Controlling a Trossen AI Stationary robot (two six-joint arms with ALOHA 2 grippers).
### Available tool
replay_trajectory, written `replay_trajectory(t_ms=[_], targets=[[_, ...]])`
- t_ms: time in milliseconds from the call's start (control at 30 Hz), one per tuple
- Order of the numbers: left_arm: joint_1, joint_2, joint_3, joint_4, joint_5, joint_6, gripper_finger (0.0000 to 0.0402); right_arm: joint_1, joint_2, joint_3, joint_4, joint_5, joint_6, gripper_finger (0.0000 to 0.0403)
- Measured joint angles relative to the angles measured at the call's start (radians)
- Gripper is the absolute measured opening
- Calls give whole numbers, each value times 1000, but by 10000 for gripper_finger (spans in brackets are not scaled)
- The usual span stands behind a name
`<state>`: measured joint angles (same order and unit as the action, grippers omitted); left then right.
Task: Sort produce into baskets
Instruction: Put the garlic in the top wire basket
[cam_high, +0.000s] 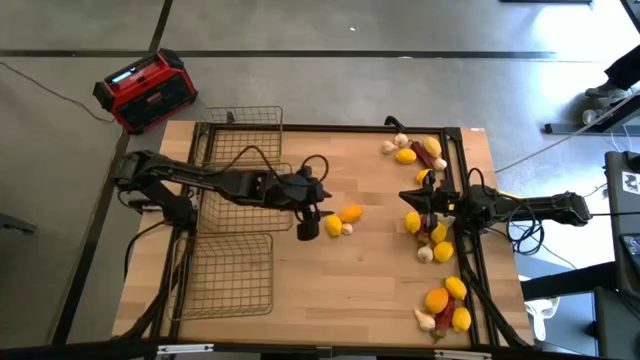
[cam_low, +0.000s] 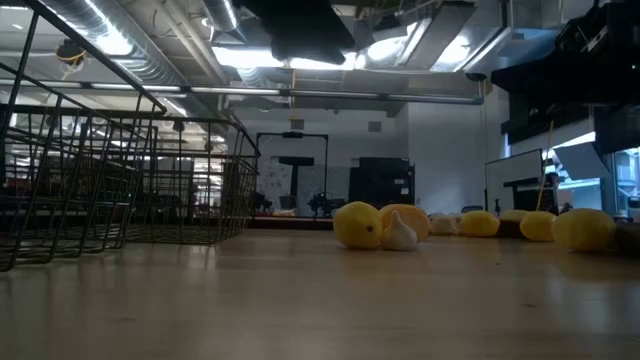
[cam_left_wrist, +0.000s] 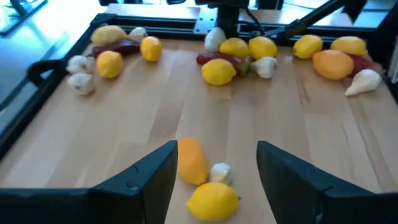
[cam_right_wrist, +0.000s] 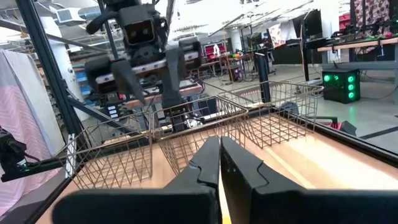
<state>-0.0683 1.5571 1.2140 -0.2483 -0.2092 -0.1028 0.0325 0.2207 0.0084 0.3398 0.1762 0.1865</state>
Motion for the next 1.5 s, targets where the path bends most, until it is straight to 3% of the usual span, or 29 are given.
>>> replay_trajectory(t_ms=[233, 533, 700, 967, 1300, 1500], targets=[[-19, 120, 43, 53, 2, 31, 221, 0, 0, 0, 0, 15, 0, 16], [-18, 292, 232, -155, 9, 26, 221, 0, 0, 0, 0, 15, 0, 16], [-3, 369, 321, -272, 97, -32, 221, 0, 0, 0, -1, 16, -1, 16], [87, 429, 330, -266, 339, -52, 221, 0, 0, 0, 0, 17, -1, 16], [106, 493, 330, -228, 368, -20, 221, 0, 0, 0, -5, 18, -1, 16], [83, 503, 330, -188, 296, 54, 221, 0, 0, 0, 0, 18, -1, 16]])
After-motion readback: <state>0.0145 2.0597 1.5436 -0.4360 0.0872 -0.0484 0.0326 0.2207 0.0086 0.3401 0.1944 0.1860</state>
